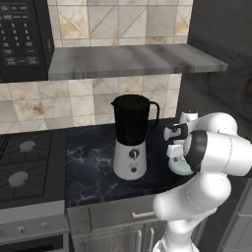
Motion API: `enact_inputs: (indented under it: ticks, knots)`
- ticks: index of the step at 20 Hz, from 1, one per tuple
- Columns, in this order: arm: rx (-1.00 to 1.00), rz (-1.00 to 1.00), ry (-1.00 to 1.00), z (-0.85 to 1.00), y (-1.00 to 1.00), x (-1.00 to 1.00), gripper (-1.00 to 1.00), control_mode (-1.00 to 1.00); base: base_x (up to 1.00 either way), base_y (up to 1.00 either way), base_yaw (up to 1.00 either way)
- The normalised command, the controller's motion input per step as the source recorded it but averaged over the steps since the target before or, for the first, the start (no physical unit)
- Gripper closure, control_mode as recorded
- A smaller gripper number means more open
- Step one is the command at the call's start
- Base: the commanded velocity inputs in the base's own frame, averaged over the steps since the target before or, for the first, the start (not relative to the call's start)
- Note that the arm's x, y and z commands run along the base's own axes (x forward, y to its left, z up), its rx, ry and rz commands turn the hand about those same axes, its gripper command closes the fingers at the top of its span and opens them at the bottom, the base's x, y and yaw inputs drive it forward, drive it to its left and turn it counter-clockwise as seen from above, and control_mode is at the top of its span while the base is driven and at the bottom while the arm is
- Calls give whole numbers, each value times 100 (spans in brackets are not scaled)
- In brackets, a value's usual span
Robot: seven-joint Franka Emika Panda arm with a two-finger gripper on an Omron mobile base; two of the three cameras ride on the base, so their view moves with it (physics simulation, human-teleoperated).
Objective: Open the blender lid, put the pear in the blender, close the lid, and start the blender.
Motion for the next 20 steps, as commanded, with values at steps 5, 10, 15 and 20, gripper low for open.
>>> enact_inputs:
  ticks: [5,10,15,20]
  knots:
    - [0,0,-1,-26,0,-12,-100,-100,0,0,0]
    - [0,0,-1,-30,0,-25,-100,-100,0,0,0]
    - [0,0,-3,-30,0,-32,-100,-100,0,0,0]
    - [0,0,-2,-36,0,-32,100,-100,0,0,0]
